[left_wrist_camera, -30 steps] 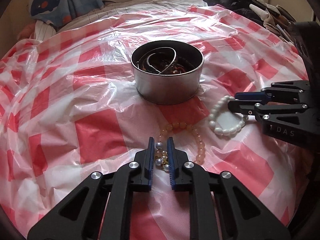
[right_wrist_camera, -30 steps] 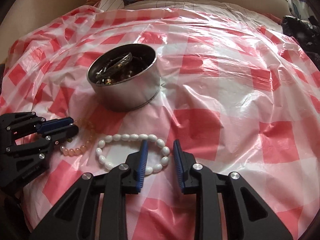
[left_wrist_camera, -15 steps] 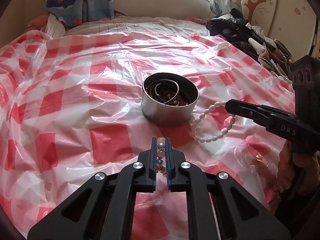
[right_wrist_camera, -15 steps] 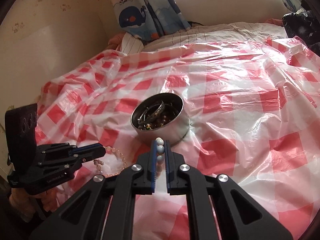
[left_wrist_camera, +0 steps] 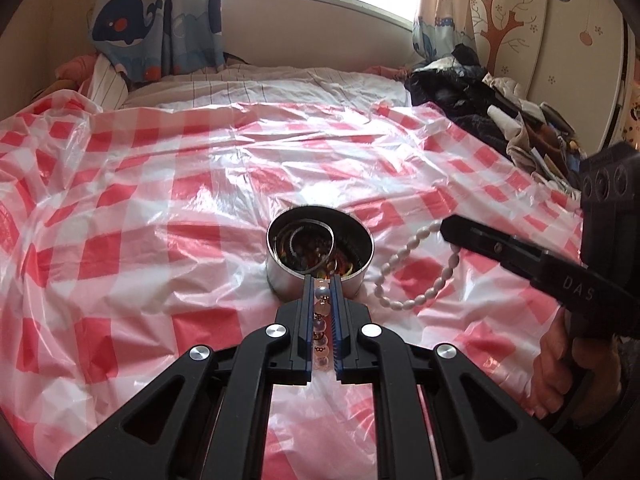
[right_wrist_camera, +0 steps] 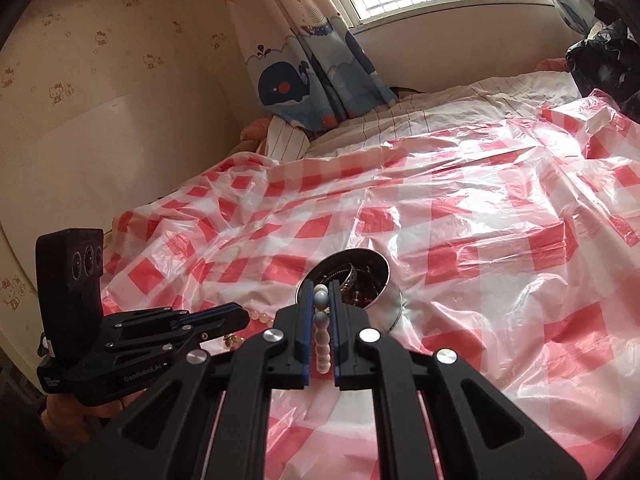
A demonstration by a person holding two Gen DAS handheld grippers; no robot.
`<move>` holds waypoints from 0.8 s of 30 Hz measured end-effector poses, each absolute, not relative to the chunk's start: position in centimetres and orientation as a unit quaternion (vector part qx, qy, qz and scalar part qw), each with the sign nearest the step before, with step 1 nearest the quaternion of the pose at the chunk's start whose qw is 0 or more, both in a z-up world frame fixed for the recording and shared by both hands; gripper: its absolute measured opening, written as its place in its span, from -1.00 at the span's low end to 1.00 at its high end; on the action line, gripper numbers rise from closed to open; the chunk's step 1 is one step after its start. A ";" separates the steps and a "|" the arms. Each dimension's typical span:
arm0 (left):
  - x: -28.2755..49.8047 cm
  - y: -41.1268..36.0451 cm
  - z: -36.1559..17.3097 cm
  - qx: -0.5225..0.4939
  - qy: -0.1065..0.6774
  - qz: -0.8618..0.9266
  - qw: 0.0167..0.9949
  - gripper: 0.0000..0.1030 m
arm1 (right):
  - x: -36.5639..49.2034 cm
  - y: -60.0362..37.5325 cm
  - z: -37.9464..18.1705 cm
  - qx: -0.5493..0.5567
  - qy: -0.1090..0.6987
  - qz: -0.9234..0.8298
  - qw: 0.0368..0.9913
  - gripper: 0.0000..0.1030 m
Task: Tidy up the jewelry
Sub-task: 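Carry the pearl strand to the tin with the left gripper while the right carries the white pearl bracelet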
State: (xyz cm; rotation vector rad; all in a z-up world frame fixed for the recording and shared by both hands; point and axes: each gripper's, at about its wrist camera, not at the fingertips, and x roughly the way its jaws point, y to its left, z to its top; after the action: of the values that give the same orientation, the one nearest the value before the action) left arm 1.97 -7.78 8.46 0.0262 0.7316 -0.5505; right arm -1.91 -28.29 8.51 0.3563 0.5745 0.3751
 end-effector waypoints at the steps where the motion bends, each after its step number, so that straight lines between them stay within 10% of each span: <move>1: 2.2 -7.9 8.8 0.010 0.350 -0.266 0.898 -0.87 | -1.8 -28.5 8.5 0.179 0.280 0.183 0.925 -0.84; 16: 10.7 -10.3 5.9 -0.043 0.398 -0.221 0.889 -0.85 | 2.2 -27.8 9.0 0.190 0.282 0.197 0.919 -0.84; 24: 9.3 -6.2 6.2 -0.063 0.379 -0.197 0.902 -0.48 | 5.5 -26.2 9.3 0.190 0.284 0.217 0.914 -0.84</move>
State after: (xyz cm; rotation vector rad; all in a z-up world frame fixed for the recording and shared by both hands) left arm 9.30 -6.19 6.25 -0.1293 0.7828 -0.4069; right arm 5.53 -26.16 9.34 0.3907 0.5856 0.4466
